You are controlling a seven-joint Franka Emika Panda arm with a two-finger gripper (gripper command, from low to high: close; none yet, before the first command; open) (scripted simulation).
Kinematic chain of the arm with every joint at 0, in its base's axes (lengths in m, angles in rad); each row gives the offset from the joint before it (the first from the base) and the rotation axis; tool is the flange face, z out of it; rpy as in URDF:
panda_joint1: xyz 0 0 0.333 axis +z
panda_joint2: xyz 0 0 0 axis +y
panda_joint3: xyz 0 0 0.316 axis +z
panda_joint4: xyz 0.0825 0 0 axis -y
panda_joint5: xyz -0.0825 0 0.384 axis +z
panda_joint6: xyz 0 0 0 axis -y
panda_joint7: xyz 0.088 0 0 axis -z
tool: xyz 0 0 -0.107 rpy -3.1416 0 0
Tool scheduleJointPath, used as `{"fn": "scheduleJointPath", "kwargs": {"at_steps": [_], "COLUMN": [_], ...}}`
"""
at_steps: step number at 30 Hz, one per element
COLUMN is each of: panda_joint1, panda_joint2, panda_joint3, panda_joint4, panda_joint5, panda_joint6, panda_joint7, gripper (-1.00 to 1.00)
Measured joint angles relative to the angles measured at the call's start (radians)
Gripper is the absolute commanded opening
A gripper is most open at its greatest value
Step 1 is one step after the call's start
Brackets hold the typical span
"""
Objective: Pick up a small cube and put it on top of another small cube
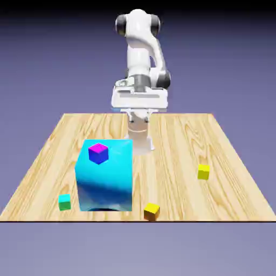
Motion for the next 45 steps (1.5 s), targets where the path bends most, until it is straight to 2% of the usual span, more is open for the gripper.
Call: {"fn": "scheduleJointPath", "kwargs": {"at_steps": [21, 29, 30, 32, 40, 45], "panda_joint1": [0.633, 0.781, 0.799, 0.799, 0.633, 0.503], "panda_joint2": [0.755, 1.009, 1.041, 1.041, 0.755, 0.625], "panda_joint3": [-0.134, -0.178, -0.184, -0.184, -0.134, -0.155], "panda_joint4": [-0.029, 0.055, 0.065, 0.065, -0.029, 0.007], "panda_joint5": [-0.908, -0.645, -0.612, -0.612, -0.910, -0.757], "panda_joint6": [0.474, 0.624, 0.643, 0.643, 0.474, 0.301], "panda_joint7": [0.226, 0.065, 0.045, 0.046, 0.227, 0.163], "gripper": [0.00, 0.00, -1.00, -1.00, -1.00, -1.00]}}
